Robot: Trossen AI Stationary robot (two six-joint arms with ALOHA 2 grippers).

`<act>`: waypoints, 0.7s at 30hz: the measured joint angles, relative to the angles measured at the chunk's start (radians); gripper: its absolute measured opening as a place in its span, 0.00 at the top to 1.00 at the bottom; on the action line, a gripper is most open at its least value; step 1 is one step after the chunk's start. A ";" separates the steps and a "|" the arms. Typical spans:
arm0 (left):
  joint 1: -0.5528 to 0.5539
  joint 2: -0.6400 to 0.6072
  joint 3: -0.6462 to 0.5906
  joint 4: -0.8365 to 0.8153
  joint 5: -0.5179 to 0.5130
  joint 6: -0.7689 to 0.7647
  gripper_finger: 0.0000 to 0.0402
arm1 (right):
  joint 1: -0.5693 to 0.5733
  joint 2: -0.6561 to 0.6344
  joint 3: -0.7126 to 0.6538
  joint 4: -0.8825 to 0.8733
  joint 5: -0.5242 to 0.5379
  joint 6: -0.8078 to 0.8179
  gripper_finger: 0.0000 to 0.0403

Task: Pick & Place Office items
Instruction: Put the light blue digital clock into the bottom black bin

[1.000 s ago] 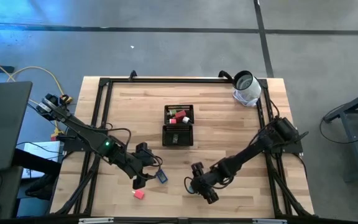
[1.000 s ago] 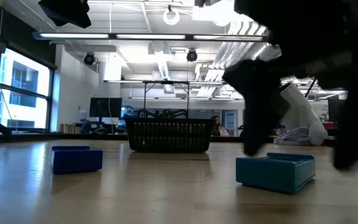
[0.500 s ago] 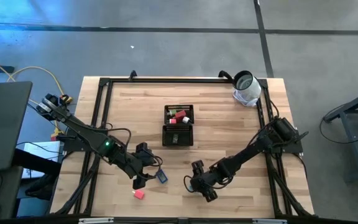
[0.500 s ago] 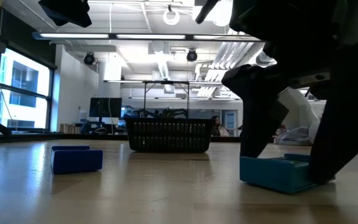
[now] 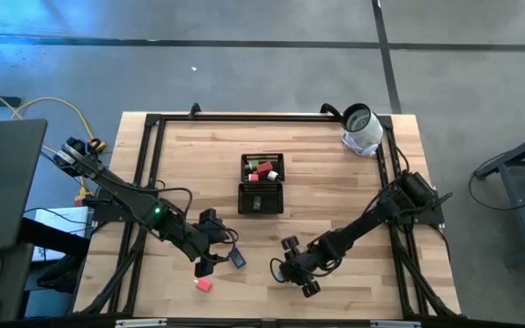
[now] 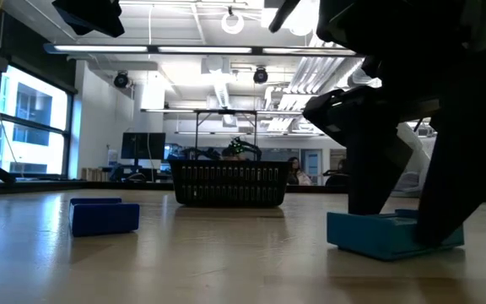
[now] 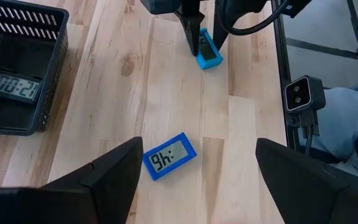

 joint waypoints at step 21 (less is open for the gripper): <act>0.000 0.000 0.000 0.000 0.000 0.000 0.24 | -0.010 0.000 0.001 0.016 0.015 0.004 0.71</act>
